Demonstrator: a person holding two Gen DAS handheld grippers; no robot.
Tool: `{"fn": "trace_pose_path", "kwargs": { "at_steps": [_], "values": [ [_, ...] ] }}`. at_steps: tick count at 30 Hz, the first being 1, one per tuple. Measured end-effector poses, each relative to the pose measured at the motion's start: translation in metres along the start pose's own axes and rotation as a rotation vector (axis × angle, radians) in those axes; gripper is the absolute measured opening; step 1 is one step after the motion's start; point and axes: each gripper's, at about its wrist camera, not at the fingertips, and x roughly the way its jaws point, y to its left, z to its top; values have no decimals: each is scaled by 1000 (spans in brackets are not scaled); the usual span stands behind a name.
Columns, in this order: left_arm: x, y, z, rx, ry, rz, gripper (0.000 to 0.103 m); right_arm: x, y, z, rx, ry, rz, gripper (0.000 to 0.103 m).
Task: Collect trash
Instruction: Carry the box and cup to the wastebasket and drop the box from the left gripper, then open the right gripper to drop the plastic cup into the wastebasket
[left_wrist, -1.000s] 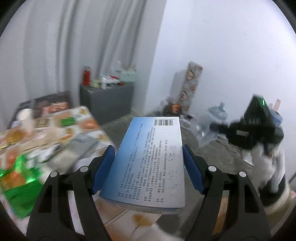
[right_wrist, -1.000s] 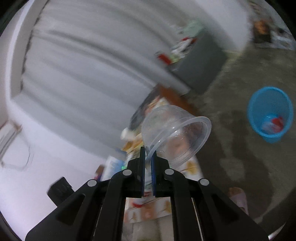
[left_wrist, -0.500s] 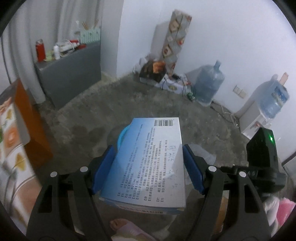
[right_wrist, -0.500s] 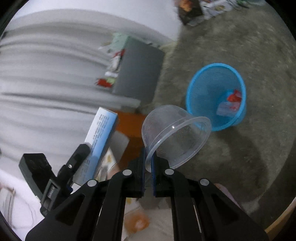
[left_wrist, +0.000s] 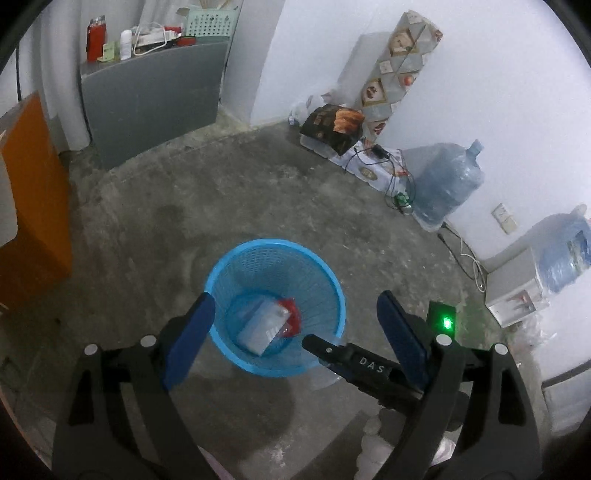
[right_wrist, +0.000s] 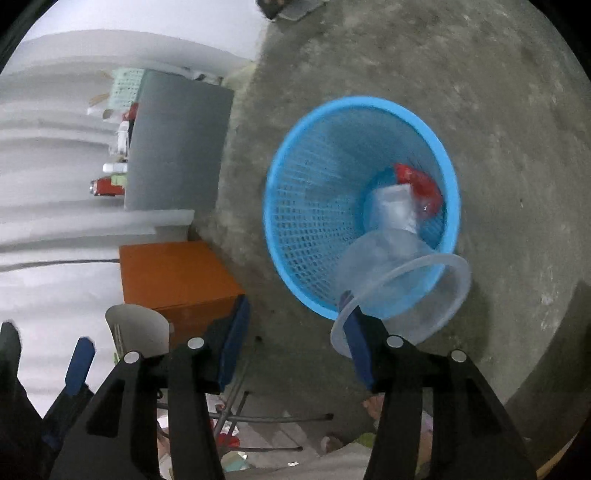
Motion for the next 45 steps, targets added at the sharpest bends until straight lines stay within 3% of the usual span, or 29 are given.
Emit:
{"fn": "trace_pose_path", "kwargs": {
  "at_steps": [5, 10, 16, 22, 28, 33, 37, 41, 45],
  "values": [
    [-49, 9, -13, 5, -51, -30, 85, -30, -3, -33, -60, -66, 11, 50],
    [-123, 17, -28, 22, -142, -80, 85, -82, 8, -73, -182, -169, -10, 50],
    [-238, 34, -58, 35, -256, -144, 85, -141, 49, -116, -390, -266, -23, 50],
    [-327, 56, -110, 38, -383, -120, 85, -174, 102, -138, -584, -302, 79, 50],
    [-373, 96, -161, -67, -417, -106, 85, -149, 134, -100, -571, -193, 124, 51],
    [-394, 141, -198, -161, -436, -48, 85, -85, 160, -41, -520, -151, -33, 51],
    [-404, 171, -220, -217, -464, 17, 85, -25, 140, 7, -363, -127, -200, 51],
    [-415, 198, -234, -259, -479, 51, 85, -8, 113, -5, -334, -103, -170, 51],
    [-417, 215, -240, -250, -486, 88, 85, -16, 88, -46, -428, -74, -210, 51]
  ]
}}
